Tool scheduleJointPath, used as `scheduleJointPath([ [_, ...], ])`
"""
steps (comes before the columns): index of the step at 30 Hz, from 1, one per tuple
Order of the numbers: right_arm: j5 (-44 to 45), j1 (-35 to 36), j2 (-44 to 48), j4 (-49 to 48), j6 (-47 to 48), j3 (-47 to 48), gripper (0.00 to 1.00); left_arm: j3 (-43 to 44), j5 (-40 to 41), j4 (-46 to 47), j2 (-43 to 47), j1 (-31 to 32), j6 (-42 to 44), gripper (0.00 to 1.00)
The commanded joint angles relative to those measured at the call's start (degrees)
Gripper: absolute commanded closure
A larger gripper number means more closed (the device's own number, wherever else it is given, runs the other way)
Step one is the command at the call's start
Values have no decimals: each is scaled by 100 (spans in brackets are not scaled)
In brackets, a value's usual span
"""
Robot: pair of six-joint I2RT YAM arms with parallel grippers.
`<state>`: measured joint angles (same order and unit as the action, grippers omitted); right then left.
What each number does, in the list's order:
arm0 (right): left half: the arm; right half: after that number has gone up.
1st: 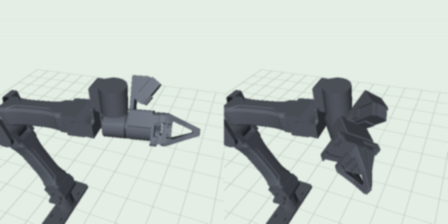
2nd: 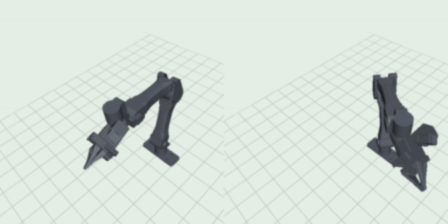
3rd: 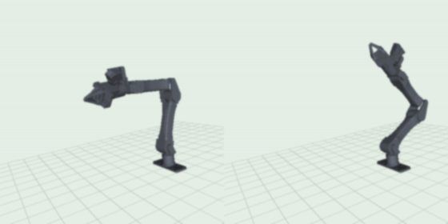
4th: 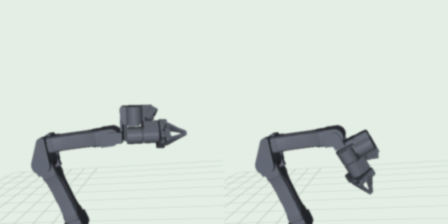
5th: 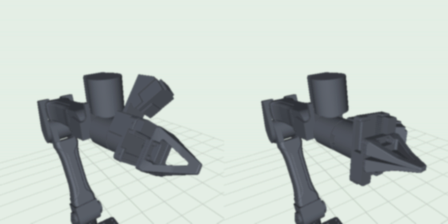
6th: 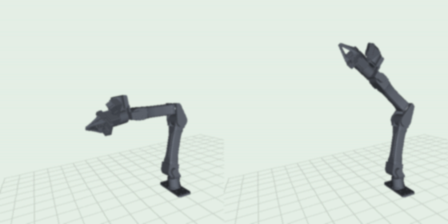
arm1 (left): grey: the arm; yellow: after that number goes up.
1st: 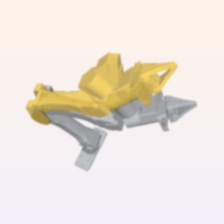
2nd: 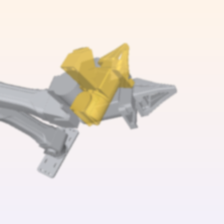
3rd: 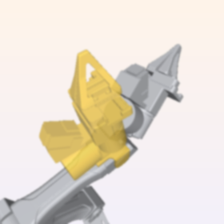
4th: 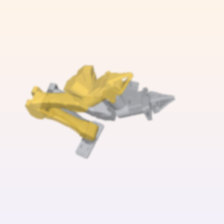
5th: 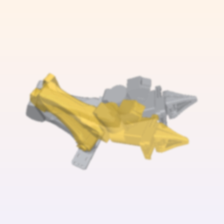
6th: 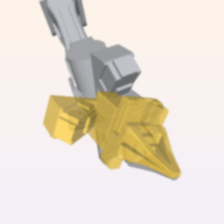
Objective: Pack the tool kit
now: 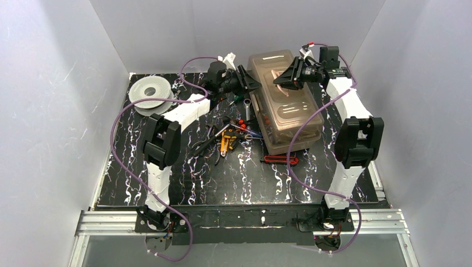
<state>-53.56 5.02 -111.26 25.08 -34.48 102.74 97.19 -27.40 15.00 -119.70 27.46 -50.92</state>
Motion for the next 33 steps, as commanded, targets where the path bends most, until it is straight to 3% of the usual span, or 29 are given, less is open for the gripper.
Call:
scheduleJointPath([
  [1,-927,-155,765,-1224,-736,-226,60,-414,65,-383,748,183,497,58],
  [5,-937,-428,918,-1496,-1004,-442,61,-873,301,-562,1157,151,905,52],
  [7,-798,-608,937,-1300,-930,-465,61,-1063,387,-651,1316,117,1055,41],
  [11,6,-759,923,-169,-181,-289,57,-1445,710,-869,1478,21,1092,16],
  [14,1022,-749,955,758,569,-73,51,-1596,875,-1068,1427,5,982,6],
  [19,1795,-741,1073,1328,1099,65,48,-1668,849,-1042,1087,-2,653,3],
  [25,2477,-500,1366,1611,1527,158,29,-1903,383,-287,709,-144,-83,2],
  [33,3447,91,2009,1284,1664,-310,27,-2113,110,607,403,-206,-760,2],
])
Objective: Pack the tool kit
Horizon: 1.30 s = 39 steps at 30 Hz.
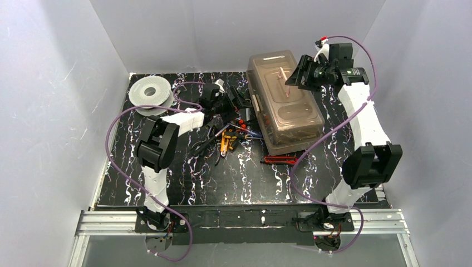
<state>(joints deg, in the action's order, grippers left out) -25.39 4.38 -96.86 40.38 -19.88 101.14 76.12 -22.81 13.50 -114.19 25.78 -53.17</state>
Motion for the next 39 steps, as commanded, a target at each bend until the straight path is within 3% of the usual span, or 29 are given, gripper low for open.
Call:
scheduleJointPath([
  [1,679,173,634,-279,204,-220,27,-54,-472,1119,-266,-38,-794,2],
  [6,1111,195,917,-358,187,-650,24,-303,-714,3116,-1016,-38,-2445,2],
  [12,2309,50,784,87,77,-552,22,-416,-551,3765,-1198,-30,-2923,2],
  [17,2160,-141,615,134,155,-469,22,-392,-580,4248,-1336,-6,-3250,2],
  [22,2203,-131,-24,760,469,222,23,-369,-550,4311,-1328,78,-3247,2],
  [27,1603,-133,-290,797,581,182,25,-241,-567,4442,-1399,152,-3316,2],
  [39,976,-139,-458,532,429,-65,41,-368,-463,5172,-1375,244,-3595,5],
])
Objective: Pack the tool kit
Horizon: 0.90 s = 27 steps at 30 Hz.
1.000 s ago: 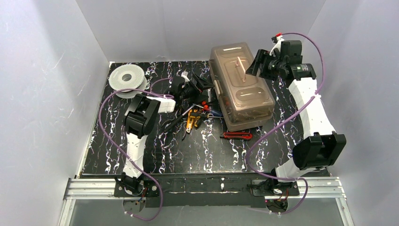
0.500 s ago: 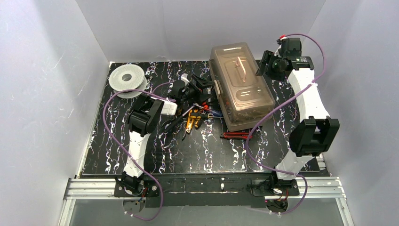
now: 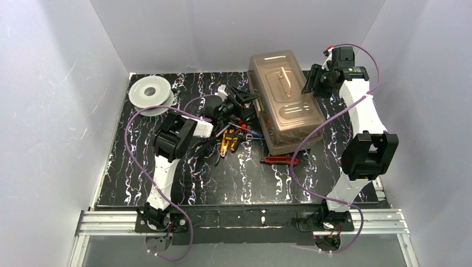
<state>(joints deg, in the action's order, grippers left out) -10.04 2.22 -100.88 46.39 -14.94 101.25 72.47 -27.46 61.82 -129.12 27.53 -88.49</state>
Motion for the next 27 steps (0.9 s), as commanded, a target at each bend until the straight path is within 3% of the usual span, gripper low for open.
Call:
scheduleJointPath([
  [1,-593,77,-69,-69,-70,-76,42,19,-8,377,91,87,-128,7],
  [5,-631,76,-97,-69,-71,-77,46,90,-22,589,-61,180,-369,14],
  [10,-753,76,-115,-80,-75,-112,53,185,-65,795,-188,200,-461,42],
  [14,-781,76,-133,-80,-79,-108,55,181,-69,819,-137,200,-402,55],
  [17,-789,76,-133,-69,-80,-116,55,197,-74,867,-71,200,-337,71],
  [22,-666,85,-248,-19,-88,-141,58,266,-99,1170,10,200,-502,80],
  [27,21,28,-266,-56,-288,-270,62,32,87,1654,189,39,-799,89],
])
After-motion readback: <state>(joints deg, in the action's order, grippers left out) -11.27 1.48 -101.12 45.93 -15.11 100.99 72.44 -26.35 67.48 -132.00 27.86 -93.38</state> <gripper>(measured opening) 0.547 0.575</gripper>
